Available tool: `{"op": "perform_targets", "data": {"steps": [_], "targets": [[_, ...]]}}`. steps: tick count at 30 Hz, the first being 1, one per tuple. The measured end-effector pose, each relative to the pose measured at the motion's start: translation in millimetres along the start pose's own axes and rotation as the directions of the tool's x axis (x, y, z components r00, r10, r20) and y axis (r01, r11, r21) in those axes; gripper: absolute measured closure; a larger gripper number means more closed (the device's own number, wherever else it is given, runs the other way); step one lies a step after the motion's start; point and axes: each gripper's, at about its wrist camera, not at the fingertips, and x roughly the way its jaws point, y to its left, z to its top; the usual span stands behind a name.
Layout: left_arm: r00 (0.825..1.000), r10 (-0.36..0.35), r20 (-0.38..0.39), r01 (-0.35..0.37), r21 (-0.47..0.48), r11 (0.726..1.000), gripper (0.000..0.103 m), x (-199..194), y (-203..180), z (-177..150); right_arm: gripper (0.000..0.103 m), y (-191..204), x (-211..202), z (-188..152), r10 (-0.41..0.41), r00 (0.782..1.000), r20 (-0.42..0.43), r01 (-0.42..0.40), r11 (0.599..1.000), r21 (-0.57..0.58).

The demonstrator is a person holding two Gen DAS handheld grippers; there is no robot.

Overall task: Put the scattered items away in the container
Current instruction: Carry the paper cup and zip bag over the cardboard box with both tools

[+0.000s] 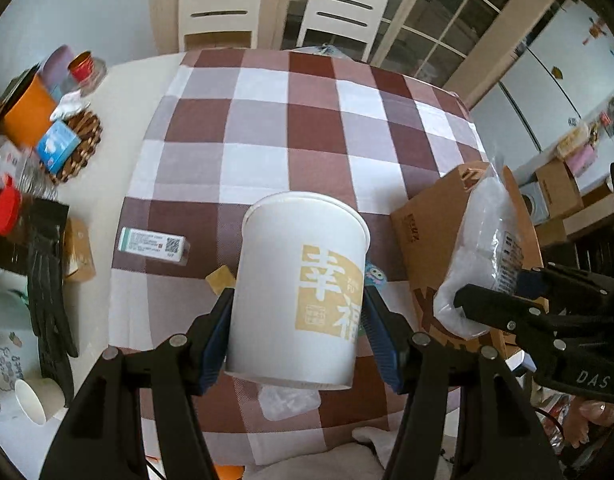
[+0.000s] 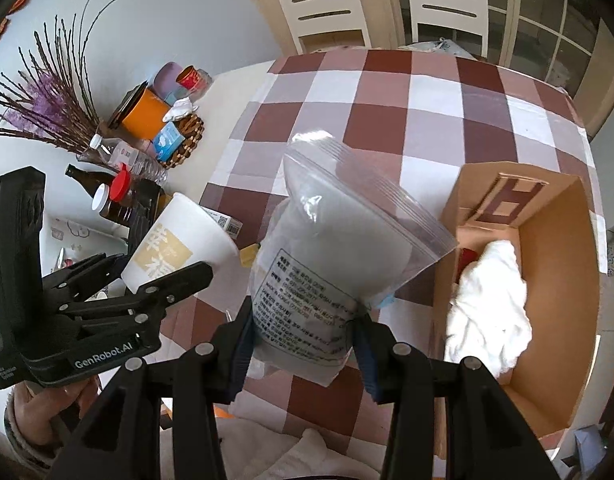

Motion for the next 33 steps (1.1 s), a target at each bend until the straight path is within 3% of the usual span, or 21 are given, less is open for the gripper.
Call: {"op": "perform_targets", "data": {"steps": [33], "targets": [[0.999,-0.043,-0.014,0.044,0.204,0.978,0.04,7.0,-126.1,23.3,0.057,-75.4,-52.4,-28.9,-0.032,0.997,0.067,0.024,0.994,0.109]]}}
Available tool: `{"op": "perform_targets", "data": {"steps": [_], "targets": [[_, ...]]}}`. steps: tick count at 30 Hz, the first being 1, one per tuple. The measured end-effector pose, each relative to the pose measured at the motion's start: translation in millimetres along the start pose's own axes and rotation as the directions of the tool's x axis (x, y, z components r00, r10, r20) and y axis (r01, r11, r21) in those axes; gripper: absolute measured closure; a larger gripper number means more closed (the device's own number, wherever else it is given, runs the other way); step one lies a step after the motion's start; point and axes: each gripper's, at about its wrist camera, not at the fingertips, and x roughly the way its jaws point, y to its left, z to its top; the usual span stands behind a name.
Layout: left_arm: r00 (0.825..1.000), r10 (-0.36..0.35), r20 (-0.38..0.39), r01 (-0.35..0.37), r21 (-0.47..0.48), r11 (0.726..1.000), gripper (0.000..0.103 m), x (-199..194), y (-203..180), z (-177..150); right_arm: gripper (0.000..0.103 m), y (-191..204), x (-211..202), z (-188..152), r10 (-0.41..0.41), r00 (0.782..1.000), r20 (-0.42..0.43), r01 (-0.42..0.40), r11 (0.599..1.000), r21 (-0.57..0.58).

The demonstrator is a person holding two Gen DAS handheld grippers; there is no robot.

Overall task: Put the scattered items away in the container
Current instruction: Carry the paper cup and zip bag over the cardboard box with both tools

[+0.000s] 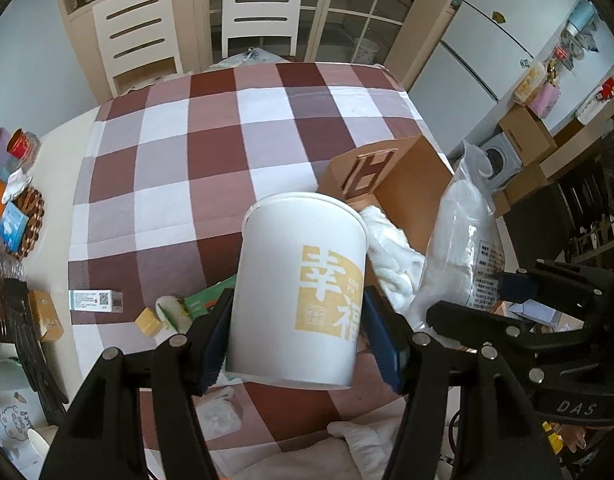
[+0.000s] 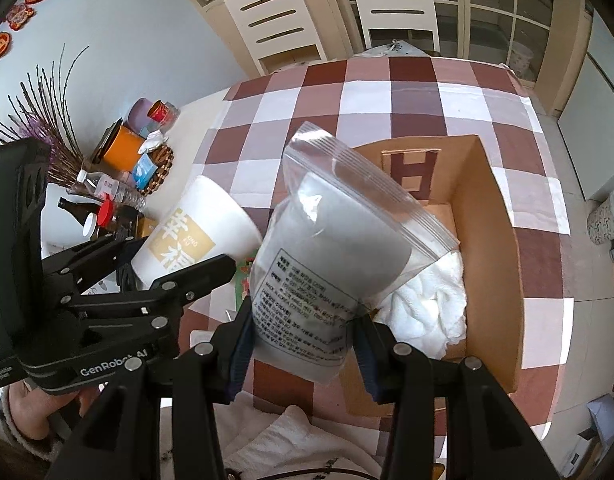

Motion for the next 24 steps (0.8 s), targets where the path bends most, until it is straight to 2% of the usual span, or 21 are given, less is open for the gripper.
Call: {"op": "perform_targets", "data": {"steps": [13,24], "targets": [[1.0,0.006,-0.013,-0.005,0.051,0.999,0.04,10.6,-36.5,18.4,0.057,-37.8,-12.3,0.0,0.003,1.0,0.016,-0.004,0.999,0.038],[0.999,-0.013,-0.045,0.017,0.086,0.996,0.04,32.9,-65.7,33.7,0.057,-73.8,-13.9,0.5,-0.007,1.0,0.007,0.006,0.997,0.082]]}}
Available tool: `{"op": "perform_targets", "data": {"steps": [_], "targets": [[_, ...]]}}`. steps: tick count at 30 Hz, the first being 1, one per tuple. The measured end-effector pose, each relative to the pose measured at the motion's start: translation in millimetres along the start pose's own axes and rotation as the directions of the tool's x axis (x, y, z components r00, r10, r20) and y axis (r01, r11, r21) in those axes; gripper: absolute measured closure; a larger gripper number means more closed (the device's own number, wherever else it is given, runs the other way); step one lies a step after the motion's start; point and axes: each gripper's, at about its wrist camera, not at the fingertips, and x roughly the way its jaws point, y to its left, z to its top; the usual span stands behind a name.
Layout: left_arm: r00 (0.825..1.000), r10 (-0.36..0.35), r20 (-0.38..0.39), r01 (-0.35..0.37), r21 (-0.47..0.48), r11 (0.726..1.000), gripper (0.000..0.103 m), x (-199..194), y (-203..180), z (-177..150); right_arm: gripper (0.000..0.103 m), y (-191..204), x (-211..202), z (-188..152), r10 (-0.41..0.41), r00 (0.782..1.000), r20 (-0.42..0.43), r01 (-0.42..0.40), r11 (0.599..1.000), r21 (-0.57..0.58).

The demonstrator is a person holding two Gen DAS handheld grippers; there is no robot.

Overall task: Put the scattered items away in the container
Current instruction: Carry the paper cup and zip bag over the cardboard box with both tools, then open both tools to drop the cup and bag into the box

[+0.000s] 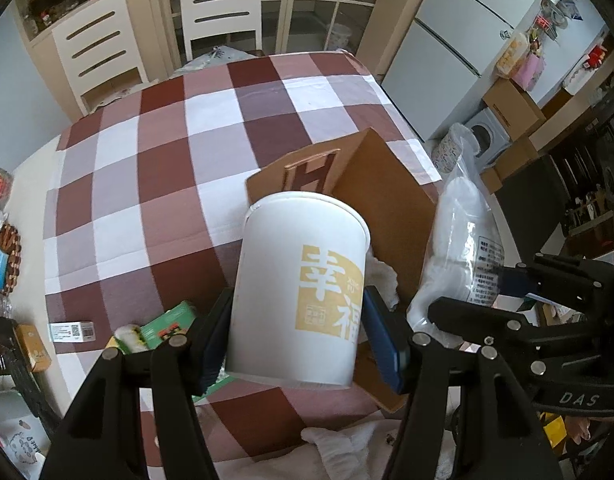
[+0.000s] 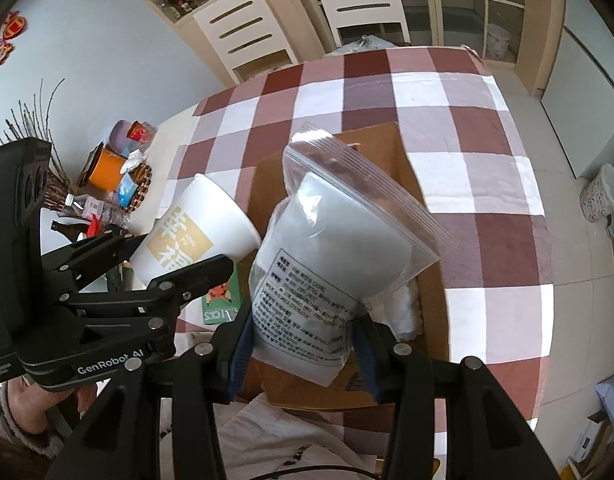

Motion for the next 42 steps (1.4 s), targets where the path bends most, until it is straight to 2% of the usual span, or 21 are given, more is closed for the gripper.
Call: {"op": "perform_targets", "data": {"steps": [9,42], "targets": [[1.0,-0.004,-0.012,0.004,0.008,1.0,0.04,13.5,-14.5,12.6,0.057,-19.2,4.4,3.8,-0.01,1.0,-0.026,0.01,1.0,-0.002],[0.997,-0.012,-0.075,0.015,0.038,0.999,0.04,45.4,-28.1,35.0,0.055,-34.3,22.0,9.4,-0.005,0.997,-0.082,0.006,1.0,0.012]]}}
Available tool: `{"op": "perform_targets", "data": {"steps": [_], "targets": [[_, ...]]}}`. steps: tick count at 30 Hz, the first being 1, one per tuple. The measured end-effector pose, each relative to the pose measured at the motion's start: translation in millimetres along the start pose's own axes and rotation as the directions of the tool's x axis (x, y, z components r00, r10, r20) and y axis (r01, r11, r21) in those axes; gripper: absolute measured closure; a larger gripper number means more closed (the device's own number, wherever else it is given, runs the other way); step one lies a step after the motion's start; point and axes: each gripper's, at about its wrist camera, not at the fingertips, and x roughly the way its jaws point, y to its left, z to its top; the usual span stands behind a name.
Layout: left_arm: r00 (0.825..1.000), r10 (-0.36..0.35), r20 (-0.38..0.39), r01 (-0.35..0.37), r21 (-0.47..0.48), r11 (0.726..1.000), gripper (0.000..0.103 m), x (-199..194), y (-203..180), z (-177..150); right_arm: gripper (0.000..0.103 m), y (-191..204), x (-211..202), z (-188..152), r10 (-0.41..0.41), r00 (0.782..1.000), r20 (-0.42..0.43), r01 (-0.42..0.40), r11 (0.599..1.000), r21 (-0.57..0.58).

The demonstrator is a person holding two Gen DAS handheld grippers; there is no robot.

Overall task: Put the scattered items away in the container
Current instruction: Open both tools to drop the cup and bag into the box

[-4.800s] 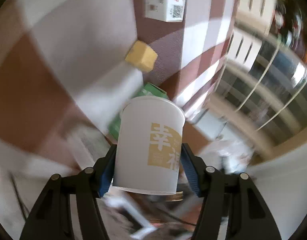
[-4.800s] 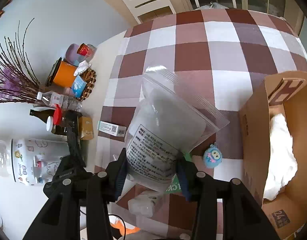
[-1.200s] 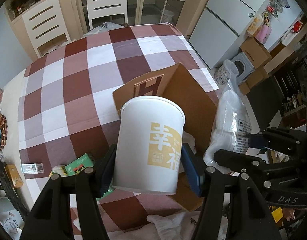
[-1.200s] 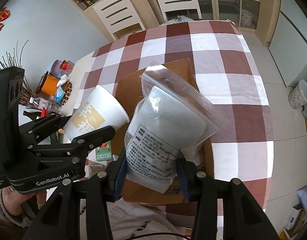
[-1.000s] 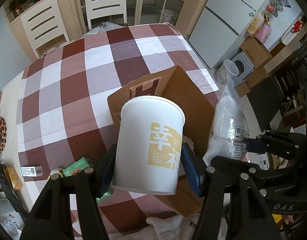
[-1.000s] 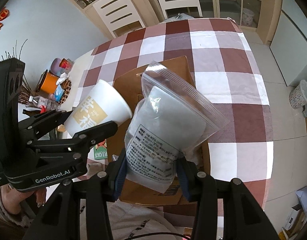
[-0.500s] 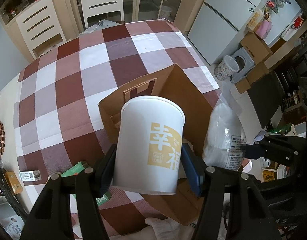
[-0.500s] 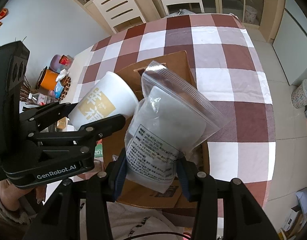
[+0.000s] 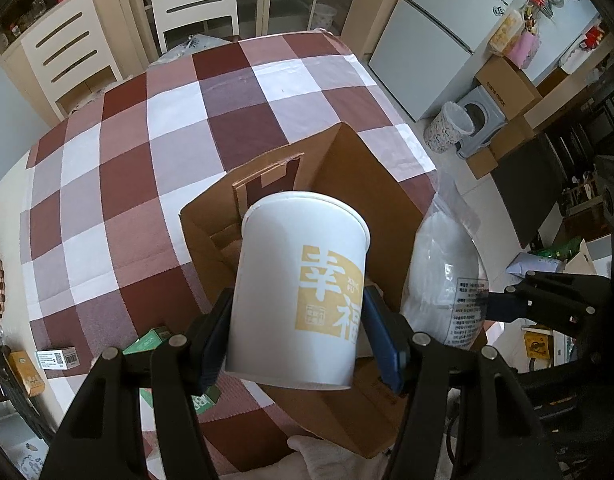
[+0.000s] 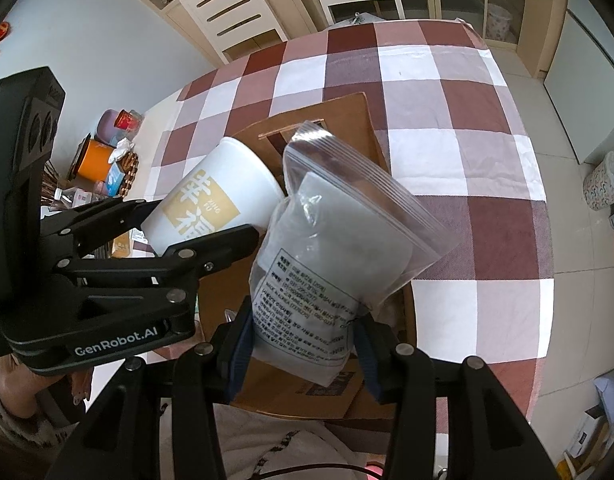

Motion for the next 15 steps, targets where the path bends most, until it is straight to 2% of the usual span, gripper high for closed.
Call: {"op": "perform_targets", "data": {"steps": [4,8,15], "targets": [[1.0,-0.025,-0.011,0.025,-0.02,0.999,0.039,1.4,2.2,-0.4,0.053,-1.9,3.2,0.4,0.006,1.0,-0.023,-0.005,1.0,0.018],[1.0,-0.017,-0.001,0.017,-0.029,0.999,0.02,-2.7,4.3,-1.3,0.049,-1.8,3.8,-1.8,-0.001,0.999,-0.045,0.002,1.0,0.015],[1.0,0.01,-0.001,-0.01,-0.075,0.997,0.019,-10.5,14.6,-6.5,0.044,-4.6,-1.2,-5.6,-0.052,0.998,-0.047,0.053,0.999,0.01]]}}
